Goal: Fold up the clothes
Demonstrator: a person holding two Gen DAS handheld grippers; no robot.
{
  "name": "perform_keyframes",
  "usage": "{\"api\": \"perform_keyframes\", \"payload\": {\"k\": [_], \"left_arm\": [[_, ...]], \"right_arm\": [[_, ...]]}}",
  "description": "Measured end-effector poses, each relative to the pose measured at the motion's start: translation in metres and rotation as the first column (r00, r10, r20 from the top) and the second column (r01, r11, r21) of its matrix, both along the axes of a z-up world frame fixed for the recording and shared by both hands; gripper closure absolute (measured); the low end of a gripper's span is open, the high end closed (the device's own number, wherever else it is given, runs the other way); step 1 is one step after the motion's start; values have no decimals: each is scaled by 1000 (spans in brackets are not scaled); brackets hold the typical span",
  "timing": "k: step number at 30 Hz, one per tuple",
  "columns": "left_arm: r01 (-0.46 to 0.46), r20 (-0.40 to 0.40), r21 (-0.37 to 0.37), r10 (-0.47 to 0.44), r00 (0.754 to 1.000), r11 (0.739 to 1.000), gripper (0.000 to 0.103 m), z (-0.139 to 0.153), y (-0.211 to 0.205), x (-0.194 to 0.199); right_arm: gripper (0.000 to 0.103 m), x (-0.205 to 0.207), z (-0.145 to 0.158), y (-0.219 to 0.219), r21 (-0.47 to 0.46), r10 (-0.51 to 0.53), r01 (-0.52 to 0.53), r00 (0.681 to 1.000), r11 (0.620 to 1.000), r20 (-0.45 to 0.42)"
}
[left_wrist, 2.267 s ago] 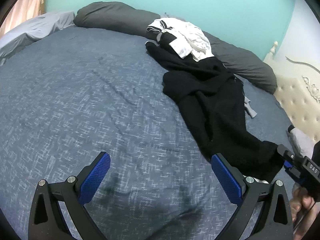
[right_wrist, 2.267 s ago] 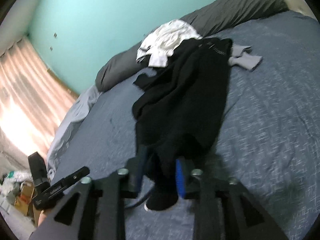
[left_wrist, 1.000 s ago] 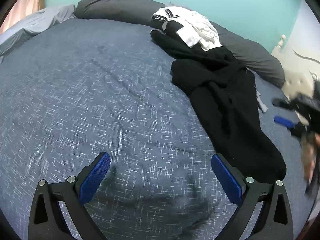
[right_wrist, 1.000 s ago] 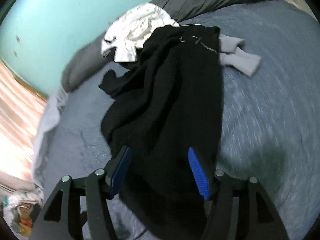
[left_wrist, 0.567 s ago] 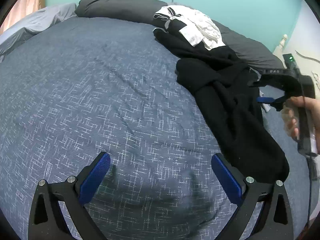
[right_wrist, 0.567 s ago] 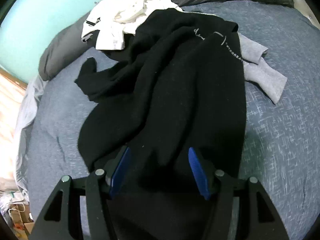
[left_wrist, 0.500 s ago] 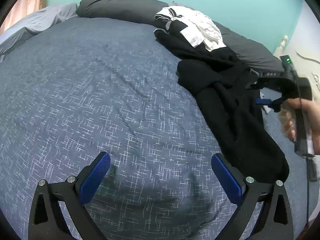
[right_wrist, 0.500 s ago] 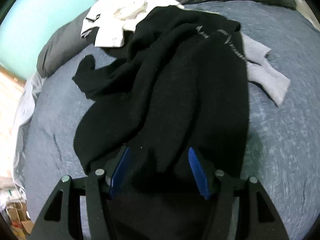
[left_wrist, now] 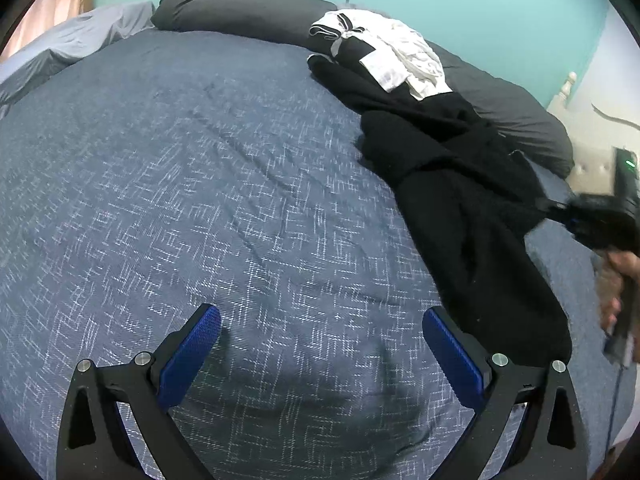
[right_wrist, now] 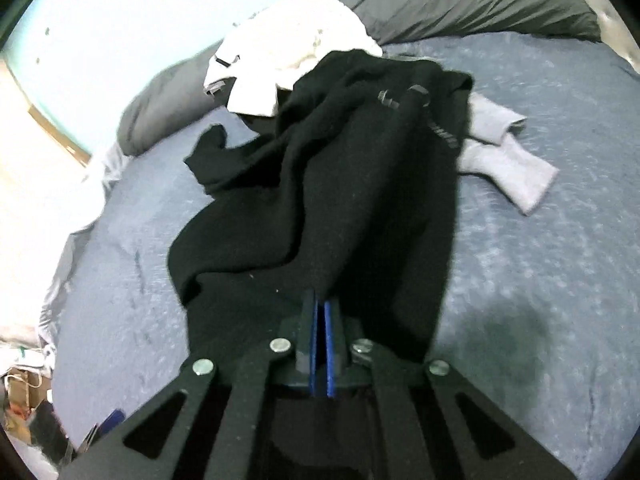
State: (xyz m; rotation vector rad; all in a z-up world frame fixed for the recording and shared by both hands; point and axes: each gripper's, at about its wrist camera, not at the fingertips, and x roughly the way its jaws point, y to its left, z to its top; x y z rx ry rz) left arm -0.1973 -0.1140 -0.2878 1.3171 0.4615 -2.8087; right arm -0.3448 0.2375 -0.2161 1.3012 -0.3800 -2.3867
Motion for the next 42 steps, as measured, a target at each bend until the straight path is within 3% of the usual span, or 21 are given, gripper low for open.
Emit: {"api": "perform_keyframes", "payload": {"k": [4, 10, 14, 16, 17, 18, 23, 30, 34, 42], "left_arm": [[-13, -7, -3, 13, 1000, 1000, 0, 2, -3, 0], [-7, -12, 4, 7, 1000, 1000, 0, 4, -3, 2], [-11, -30, 6, 11, 999, 1000, 0, 7, -5, 2], [-12, -32, 4, 12, 999, 1000, 0, 7, -5, 0], [-12, -34, 4, 12, 999, 1000, 0, 8, -4, 0], [-12, -34, 3, 12, 999, 1000, 0, 8, -4, -1], [8, -29, -2, -8, 1000, 1000, 0, 6, 0, -2], [35, -32, -28, -36, 999, 999, 0, 8, 0, -2], [73, -43, -44, -75, 996, 996, 0, 10, 5, -3], [49, -46, 20, -48, 998, 999, 0, 8, -2, -6]], "right_arm": [[101, 43, 6, 28, -13, 13, -13, 1000, 1000, -11], [101, 62, -15, 59, 29, -27, 24, 996, 999, 90], [97, 58, 6, 52, 55, -50, 48, 998, 997, 28], [87, 53, 20, 44, 58, -41, 43, 999, 997, -25], [66, 48, 26, 34, 59, -19, 21, 999, 998, -36], [52, 42, 32, 23, 62, 6, -3, 999, 998, -44], [51, 1, 43, -46, 119, 139, -133, 989, 984, -44], [51, -37, 23, -113, 177, 197, -189, 980, 966, -25], [51, -50, 16, -130, 196, 207, -199, 978, 960, -22], [46, -63, 4, -150, 218, 218, -214, 976, 952, 6]]}}
